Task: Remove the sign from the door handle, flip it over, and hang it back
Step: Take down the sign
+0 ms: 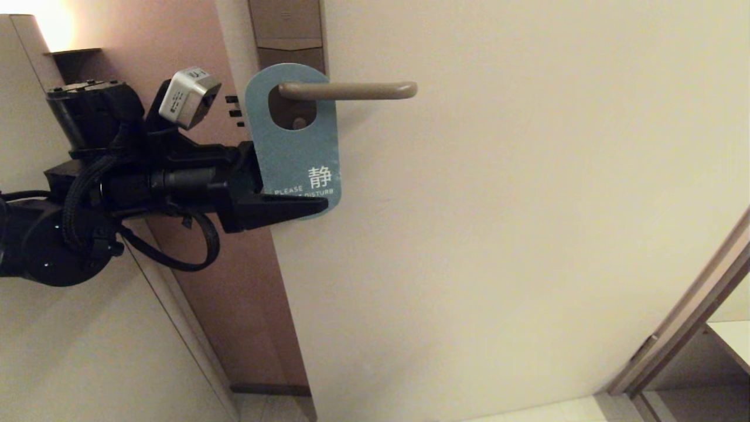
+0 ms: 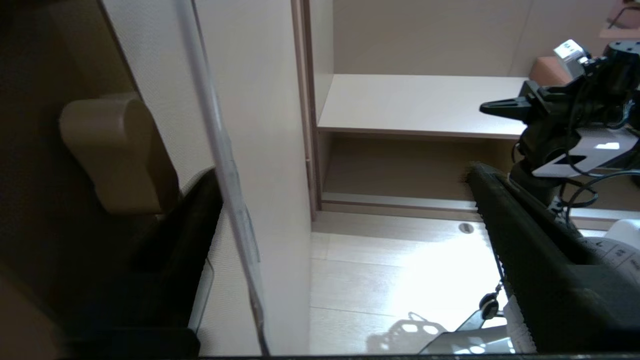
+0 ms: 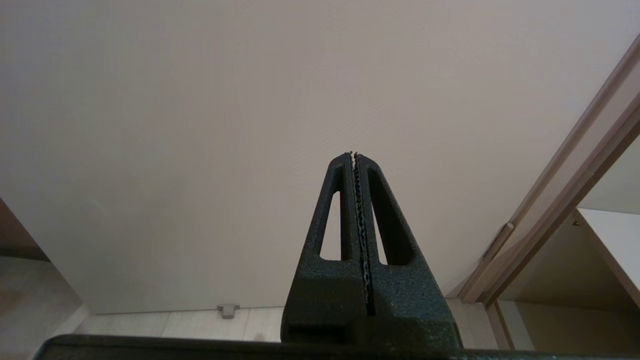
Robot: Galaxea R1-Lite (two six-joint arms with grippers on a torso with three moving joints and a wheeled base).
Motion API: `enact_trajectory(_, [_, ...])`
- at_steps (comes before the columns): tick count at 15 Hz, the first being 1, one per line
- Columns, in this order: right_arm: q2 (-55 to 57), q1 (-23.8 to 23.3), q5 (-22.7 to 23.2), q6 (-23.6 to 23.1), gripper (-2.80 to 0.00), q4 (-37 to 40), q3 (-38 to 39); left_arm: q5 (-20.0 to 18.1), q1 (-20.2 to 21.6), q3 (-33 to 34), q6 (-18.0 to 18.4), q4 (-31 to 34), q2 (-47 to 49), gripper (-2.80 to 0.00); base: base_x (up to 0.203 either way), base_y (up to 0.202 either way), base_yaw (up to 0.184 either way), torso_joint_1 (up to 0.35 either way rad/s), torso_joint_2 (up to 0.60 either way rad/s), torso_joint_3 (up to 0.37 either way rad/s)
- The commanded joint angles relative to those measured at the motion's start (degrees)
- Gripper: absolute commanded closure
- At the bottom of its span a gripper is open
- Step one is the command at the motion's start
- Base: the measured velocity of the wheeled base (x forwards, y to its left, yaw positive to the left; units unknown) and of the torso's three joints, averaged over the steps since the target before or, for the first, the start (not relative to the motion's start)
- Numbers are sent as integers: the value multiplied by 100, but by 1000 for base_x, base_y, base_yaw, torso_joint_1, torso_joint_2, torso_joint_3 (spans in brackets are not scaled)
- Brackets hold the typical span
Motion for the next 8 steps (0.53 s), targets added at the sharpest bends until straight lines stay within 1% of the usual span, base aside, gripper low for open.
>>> enact_trajectory(1, [7,0,2,-7,0,2,0,-41,-2,6,3,-38,-23,0,0,0,0,0,0,0])
enact_trajectory(3, [7,0,2,1,0,2,0,3,-2,6,-24,-38,-50,0,0,0,0,0,0,0])
enact_trajectory(5, [7,0,2,-7,0,2,0,158,1,9,-25,-38,-75,0,0,0,0,0,0,0])
enact_trajectory(8, [7,0,2,0,0,2,0,264,-2,75,-24,-38,-155,0,0,0,0,0,0,0])
